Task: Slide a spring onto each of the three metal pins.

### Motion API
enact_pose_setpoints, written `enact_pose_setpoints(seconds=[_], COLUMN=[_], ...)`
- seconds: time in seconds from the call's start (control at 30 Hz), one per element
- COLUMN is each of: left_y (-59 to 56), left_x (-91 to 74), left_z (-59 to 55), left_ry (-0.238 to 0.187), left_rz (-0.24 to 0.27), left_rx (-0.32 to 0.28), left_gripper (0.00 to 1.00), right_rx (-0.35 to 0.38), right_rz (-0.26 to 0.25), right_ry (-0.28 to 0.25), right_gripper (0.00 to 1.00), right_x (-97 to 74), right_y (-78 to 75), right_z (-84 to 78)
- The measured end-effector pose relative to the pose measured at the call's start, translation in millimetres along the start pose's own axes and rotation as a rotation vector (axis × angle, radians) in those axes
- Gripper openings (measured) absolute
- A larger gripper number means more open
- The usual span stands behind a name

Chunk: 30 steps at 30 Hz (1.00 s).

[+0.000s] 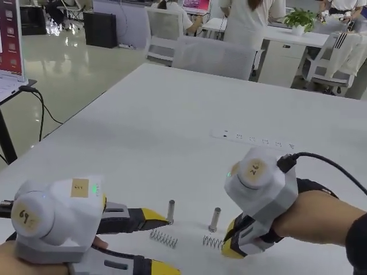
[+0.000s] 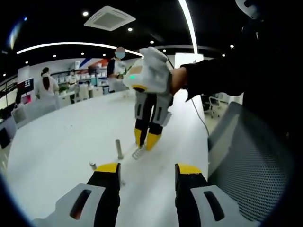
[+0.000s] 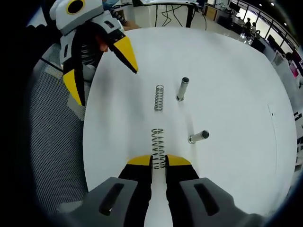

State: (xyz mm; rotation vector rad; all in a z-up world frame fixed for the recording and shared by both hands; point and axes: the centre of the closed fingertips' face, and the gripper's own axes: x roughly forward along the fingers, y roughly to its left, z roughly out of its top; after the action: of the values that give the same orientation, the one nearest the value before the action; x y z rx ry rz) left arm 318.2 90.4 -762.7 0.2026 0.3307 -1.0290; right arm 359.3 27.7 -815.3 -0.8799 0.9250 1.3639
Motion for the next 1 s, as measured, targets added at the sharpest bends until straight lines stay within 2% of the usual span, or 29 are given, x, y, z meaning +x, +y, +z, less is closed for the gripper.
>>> enact_pose_setpoints(seconds=[0.23, 0.53, 0.77, 1.0], left_y=[-1.2, -4.8, -6.1, -15.6], left_x=[5.3, 10.0, 11.0, 16.2], left_z=[11.1, 20.3, 26.1, 28.0], left_ry=[0.004, 0.005, -0.004, 0.001], left_rz=[-0.026, -0.045, -0.044, -0.075], left_rx=[0.039, 0.077, 0.102, 0.139], left_gripper=[0.38, 0.37, 0.32, 0.23], right_rx=[-0.027, -0.066, -0.092, -0.133], right_rz=[0.043, 0.057, 0.070, 0.084], right_ry=[-0.006, -0.007, -0.004, 0.013], right_gripper=[0.07, 0.07, 0.07, 0.07], right_x=[-22.9, -43.6, -46.1, -43.3], right_y=[19.6, 31.0, 37.9, 46.5], right_z=[7.7, 17.5, 25.4, 32.4])
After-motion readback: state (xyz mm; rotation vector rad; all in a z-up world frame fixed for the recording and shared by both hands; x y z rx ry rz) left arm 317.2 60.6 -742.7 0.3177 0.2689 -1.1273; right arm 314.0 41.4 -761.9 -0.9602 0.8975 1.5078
